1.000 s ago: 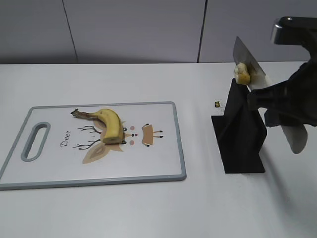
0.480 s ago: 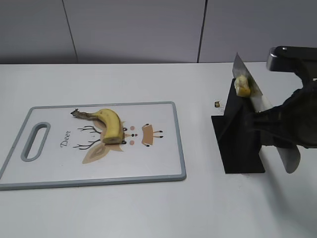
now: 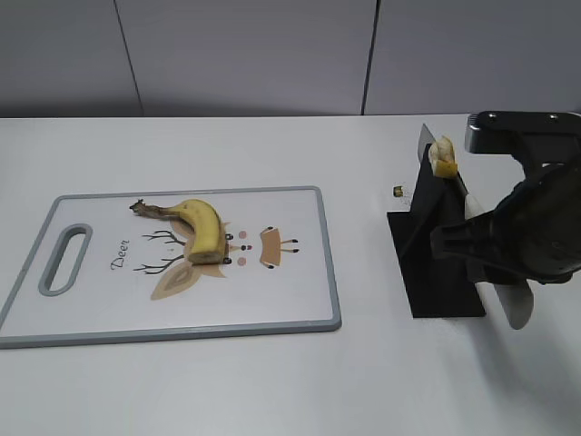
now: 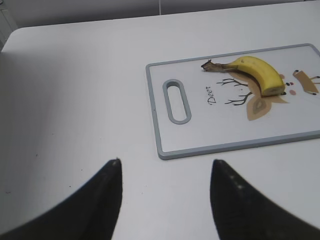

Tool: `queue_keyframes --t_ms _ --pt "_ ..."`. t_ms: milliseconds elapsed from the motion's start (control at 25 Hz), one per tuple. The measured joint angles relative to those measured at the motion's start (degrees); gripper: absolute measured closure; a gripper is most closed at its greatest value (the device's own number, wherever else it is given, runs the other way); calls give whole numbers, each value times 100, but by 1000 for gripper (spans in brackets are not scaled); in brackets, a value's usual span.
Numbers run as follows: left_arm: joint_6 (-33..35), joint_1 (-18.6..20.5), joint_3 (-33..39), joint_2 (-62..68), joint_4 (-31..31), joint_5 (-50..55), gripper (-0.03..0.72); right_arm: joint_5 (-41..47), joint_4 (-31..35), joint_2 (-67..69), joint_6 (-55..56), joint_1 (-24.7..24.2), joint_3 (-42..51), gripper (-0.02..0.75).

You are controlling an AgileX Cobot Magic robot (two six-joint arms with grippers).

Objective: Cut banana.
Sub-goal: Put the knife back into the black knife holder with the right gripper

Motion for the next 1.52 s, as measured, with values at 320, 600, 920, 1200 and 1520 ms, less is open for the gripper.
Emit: queue_keyframes --t_ms 320,600,920,1200,1520 --pt "0 0 0 0 0 0 138 -25 -16 19 20 0 -27 577" --pt "0 0 0 0 0 0 138 162 -45 35 34 0 -310 577" --pt "0 0 0 0 0 -5 138 162 -249 144 34 0 -335 577" --pt "0 0 0 0 -6 -5 138 164 -317 278 88 0 -353 576" --pt "0 0 0 0 -6 -5 138 67 -324 291 88 0 -353 202"
